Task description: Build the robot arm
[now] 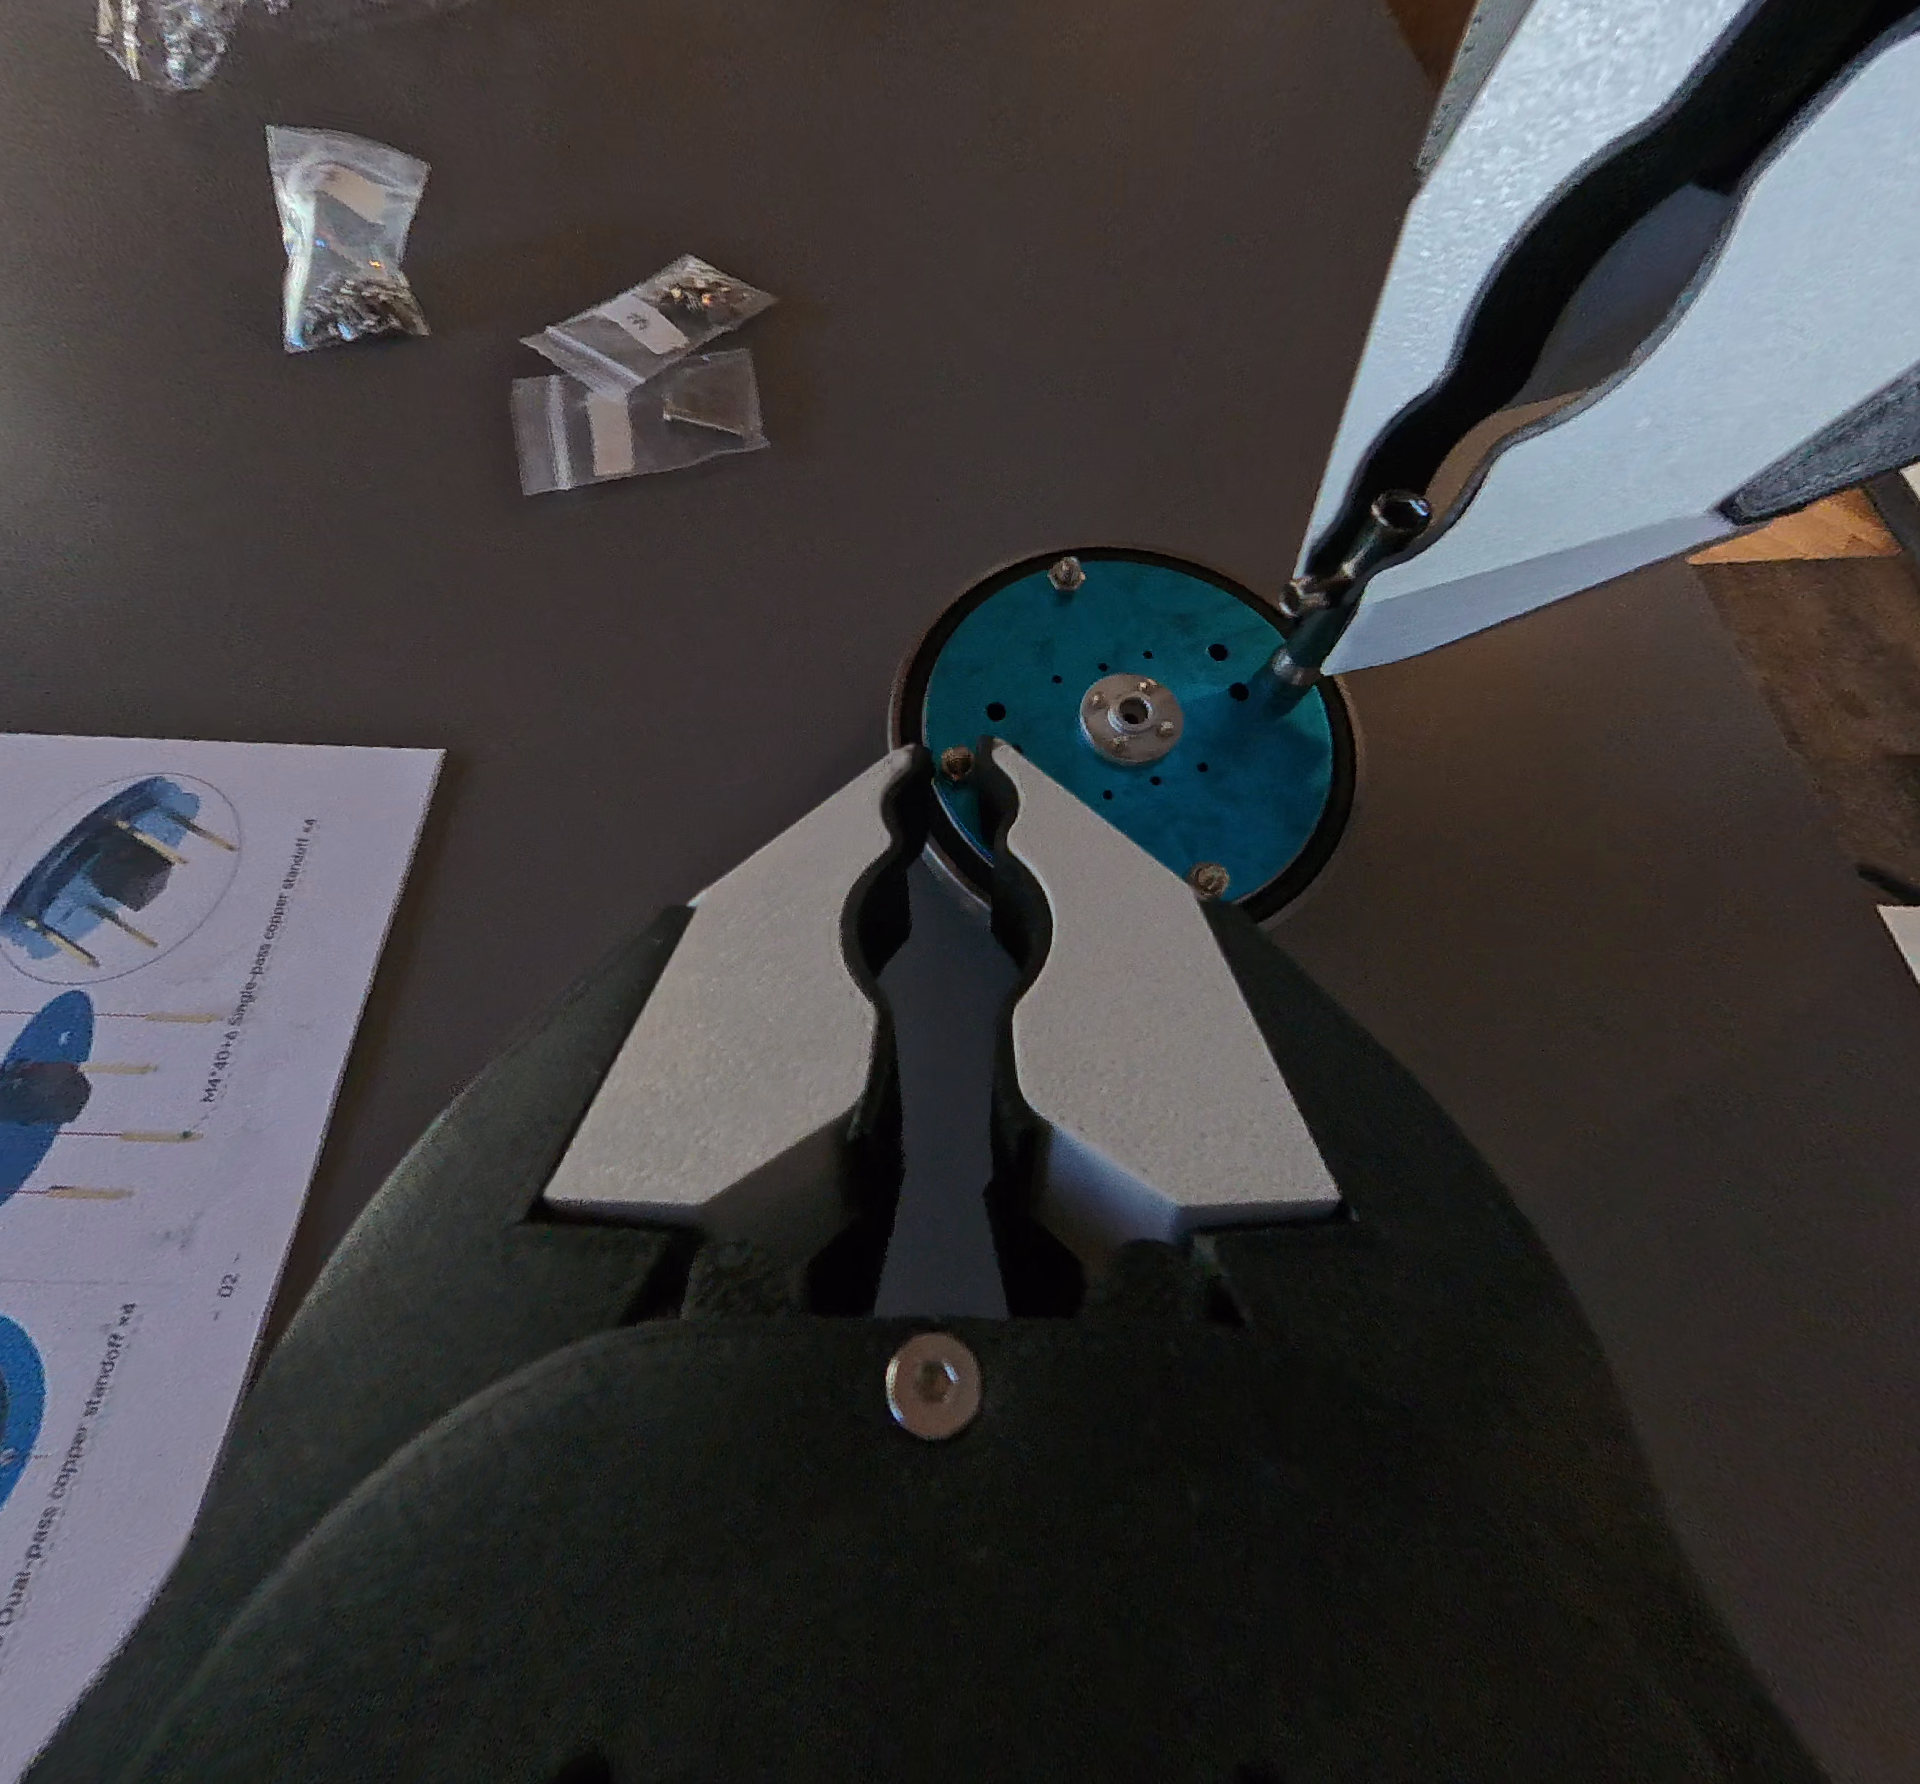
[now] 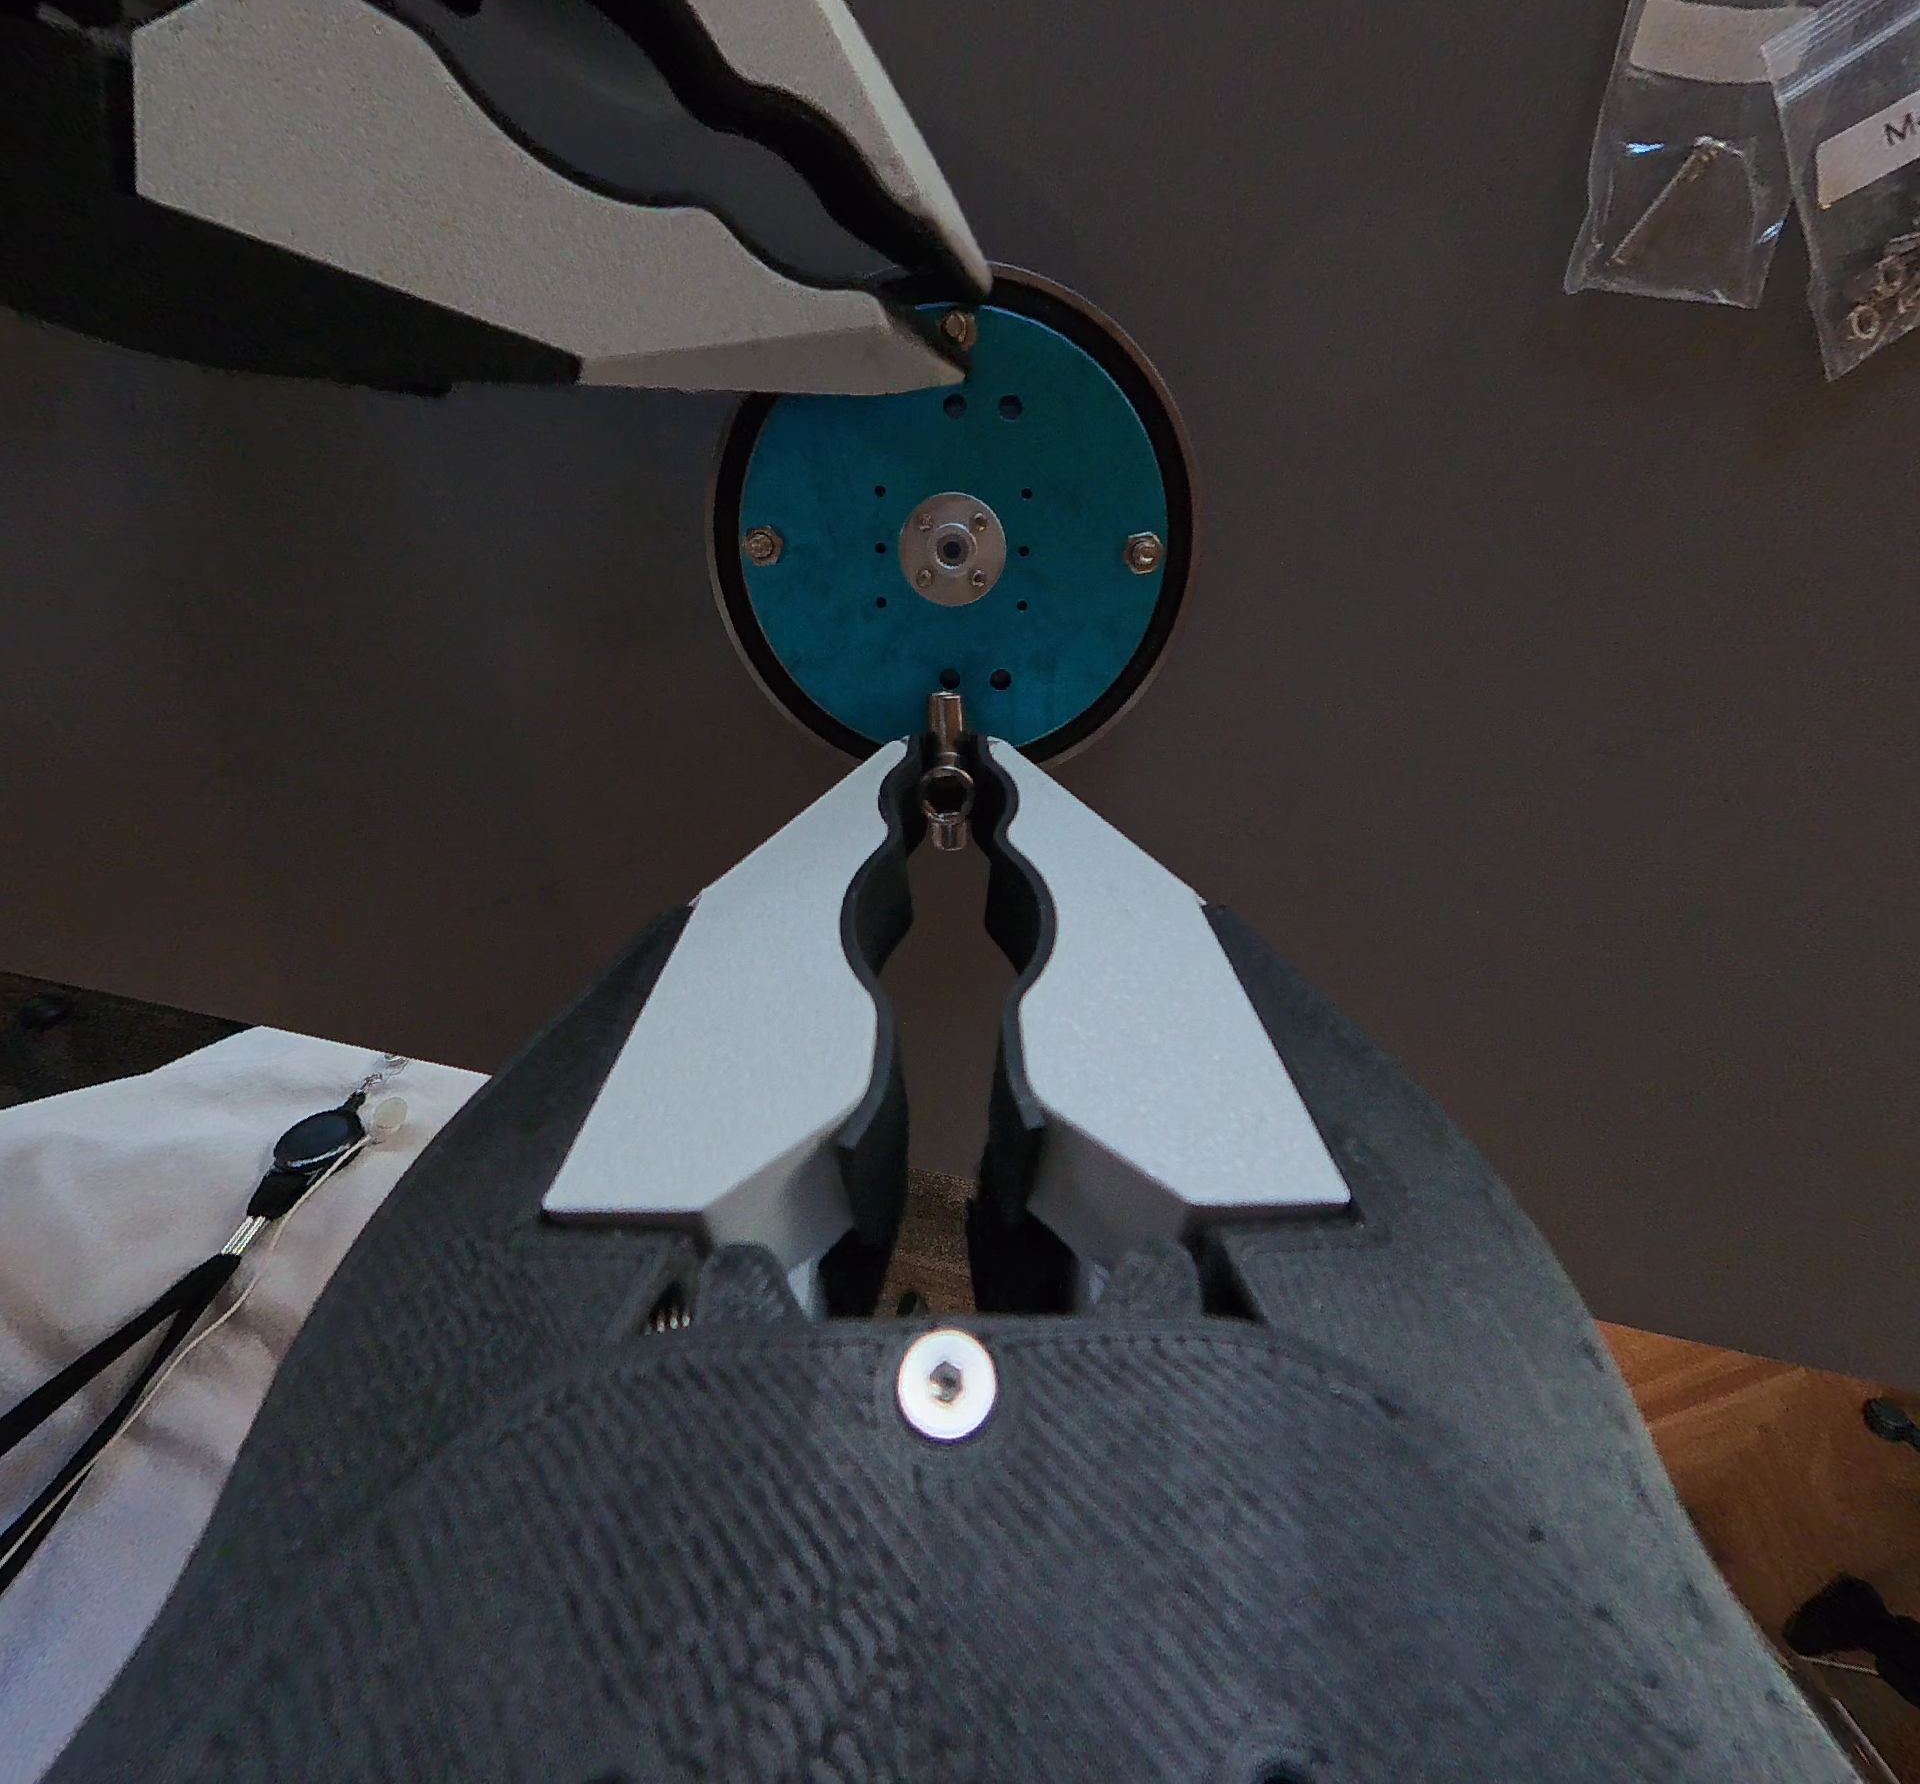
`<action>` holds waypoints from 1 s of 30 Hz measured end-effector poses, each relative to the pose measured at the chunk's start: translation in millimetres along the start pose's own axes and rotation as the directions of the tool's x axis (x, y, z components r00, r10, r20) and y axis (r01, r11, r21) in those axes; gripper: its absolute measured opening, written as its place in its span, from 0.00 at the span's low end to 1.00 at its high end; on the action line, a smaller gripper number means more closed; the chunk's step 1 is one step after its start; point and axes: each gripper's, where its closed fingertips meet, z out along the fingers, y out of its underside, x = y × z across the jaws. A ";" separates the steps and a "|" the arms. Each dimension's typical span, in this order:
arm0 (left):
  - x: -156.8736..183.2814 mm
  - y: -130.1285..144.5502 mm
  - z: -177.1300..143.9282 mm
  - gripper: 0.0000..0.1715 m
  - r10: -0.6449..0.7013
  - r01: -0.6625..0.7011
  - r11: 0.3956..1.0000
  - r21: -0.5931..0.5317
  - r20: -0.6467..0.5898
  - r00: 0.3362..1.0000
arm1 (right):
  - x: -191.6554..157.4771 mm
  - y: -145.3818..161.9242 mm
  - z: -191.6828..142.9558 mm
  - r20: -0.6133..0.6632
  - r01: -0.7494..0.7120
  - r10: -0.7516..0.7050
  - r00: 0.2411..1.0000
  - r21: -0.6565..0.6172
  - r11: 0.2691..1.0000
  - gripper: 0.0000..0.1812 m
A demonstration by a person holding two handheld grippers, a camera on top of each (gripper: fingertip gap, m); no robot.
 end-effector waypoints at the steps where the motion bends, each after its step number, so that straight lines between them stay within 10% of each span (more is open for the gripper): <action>1: 0.0 0.0 -0.3 0.04 0.003 -0.003 1.000 0.000 0.001 1.000 | -0.1 0.0 0.0 -0.001 0.003 -0.003 1.000 0.000 1.000 0.04; 20: -6.6 -6.9 -33.8 0.00 0.063 -0.081 0.996 0.047 0.310 0.949 | 6.0 -9.7 2.5 0.012 0.056 -0.056 0.998 -0.026 0.998 0.04; 30: -7.4 4.0 -8.8 0.03 -0.002 -0.002 0.999 0.053 0.074 0.997 | 6.0 -9.3 2.7 0.037 0.057 -0.056 0.998 -0.017 0.998 0.04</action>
